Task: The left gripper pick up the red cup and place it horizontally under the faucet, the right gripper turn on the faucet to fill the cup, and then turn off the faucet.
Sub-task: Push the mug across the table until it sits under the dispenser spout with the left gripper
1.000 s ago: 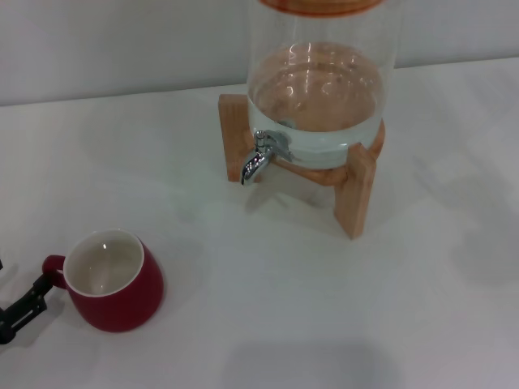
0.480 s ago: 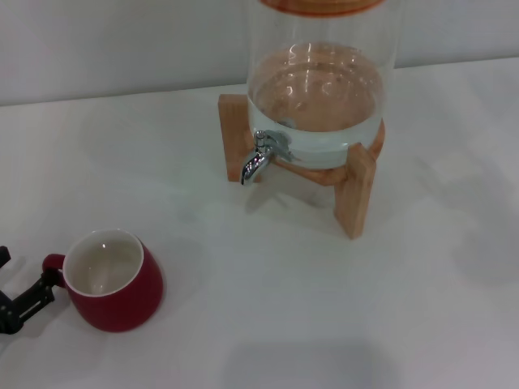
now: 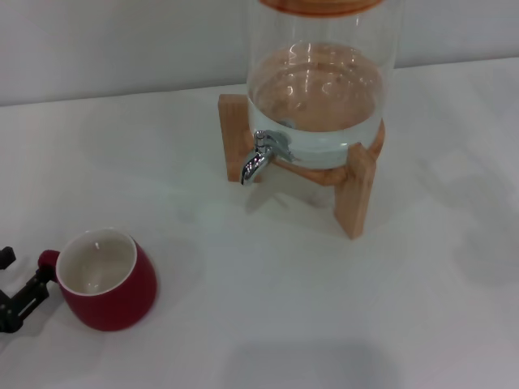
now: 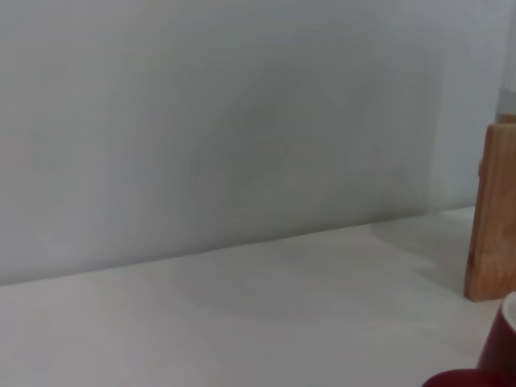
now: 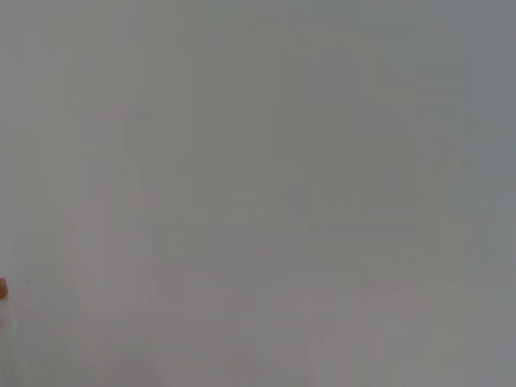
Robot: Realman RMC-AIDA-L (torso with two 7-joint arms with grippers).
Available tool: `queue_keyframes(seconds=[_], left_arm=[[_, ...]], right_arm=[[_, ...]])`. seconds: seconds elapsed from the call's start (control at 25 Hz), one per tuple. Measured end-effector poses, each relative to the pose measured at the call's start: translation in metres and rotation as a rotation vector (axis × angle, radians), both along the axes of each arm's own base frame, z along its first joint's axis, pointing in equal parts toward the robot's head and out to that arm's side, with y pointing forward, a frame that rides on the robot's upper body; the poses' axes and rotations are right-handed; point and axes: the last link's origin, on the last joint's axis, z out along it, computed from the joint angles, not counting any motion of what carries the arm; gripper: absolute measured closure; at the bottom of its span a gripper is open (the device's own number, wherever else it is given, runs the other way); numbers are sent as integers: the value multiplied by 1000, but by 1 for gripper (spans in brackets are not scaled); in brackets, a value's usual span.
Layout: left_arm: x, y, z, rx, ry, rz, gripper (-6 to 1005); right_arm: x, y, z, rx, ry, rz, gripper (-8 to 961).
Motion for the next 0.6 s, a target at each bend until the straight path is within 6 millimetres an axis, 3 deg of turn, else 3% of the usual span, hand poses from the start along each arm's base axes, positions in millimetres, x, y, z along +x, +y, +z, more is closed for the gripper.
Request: queue_keyframes(seconds=[0.16,0.4,0.6], left_arm=[[1,1,1,1,0,-4,288],[2,3,1,3,0,-11,416],[4,5,1,1,-6,-14,413]], right_arm=[[0,0,0,2,0,0,231],[0,-1,1,2,0,0,231],[1,-2,1,2,0,-2,231]])
